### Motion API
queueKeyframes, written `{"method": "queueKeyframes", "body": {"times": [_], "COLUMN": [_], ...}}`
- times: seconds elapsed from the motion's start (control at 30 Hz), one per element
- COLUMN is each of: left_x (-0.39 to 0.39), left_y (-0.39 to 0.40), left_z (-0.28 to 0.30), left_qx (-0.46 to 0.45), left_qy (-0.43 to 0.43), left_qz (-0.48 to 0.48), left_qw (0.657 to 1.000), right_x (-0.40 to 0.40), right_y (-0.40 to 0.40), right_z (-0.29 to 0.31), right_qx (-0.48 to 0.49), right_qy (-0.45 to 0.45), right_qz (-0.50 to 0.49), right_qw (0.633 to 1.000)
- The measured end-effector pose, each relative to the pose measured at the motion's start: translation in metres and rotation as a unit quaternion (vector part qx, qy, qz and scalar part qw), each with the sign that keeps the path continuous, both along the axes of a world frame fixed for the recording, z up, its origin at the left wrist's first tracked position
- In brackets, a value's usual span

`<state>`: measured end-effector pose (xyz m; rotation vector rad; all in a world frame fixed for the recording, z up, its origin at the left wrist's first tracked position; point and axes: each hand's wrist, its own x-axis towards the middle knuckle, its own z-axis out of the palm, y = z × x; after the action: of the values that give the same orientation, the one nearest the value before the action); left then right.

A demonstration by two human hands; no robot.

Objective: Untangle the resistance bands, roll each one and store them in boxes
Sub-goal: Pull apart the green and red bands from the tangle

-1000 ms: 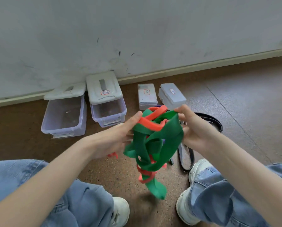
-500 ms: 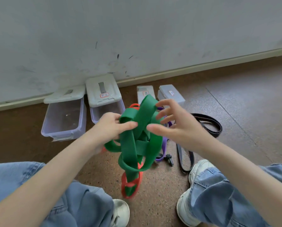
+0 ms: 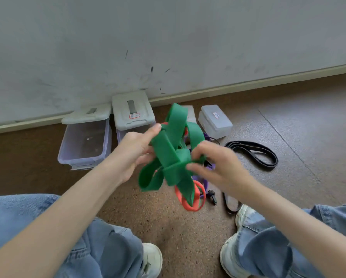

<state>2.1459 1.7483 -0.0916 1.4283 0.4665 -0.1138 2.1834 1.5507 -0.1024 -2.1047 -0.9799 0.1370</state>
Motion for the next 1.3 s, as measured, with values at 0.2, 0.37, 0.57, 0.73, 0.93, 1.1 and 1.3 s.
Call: {"method": "queueKeyframes", "body": {"times": [0.2,0.37,0.57,0.73,0.93,1.1,1.3], "left_x": [-0.010,-0.003,-0.004,-0.002,0.002,0.001,0.005], "left_y": [-0.012,-0.002,0.001,-0.001,0.005,0.037,0.000], "left_z": [-0.014,-0.004,0.012,0.021,0.025,0.024,0.018], "left_qx": [0.116,0.049,-0.065,-0.104,-0.108,0.394,0.331], "left_qy": [0.032,-0.030,-0.073,-0.114,-0.113,0.099,-0.118], "left_qz": [-0.224,-0.100,-0.088,-0.064,-0.049,-0.158,-0.358], "left_qw": [0.967,0.993,0.991,0.986,0.986,0.900,0.865], "right_x": [0.020,0.022,0.025,0.020,0.015,0.030,0.014], "right_y": [-0.012,-0.016,-0.015,-0.019,-0.013,-0.021,-0.002], "right_z": [0.021,0.019,0.014,-0.002,-0.002,0.022,0.023], "right_qx": [0.337,0.320,0.054,0.086,0.057,0.077,-0.044], "right_qy": [0.376,0.407,0.329,0.473,0.334,0.126,0.036], "right_qz": [-0.106,-0.186,-0.211,-0.158,-0.149,-0.142,-0.024], "right_qw": [0.857,0.835,0.919,0.863,0.929,0.979,0.998]}}
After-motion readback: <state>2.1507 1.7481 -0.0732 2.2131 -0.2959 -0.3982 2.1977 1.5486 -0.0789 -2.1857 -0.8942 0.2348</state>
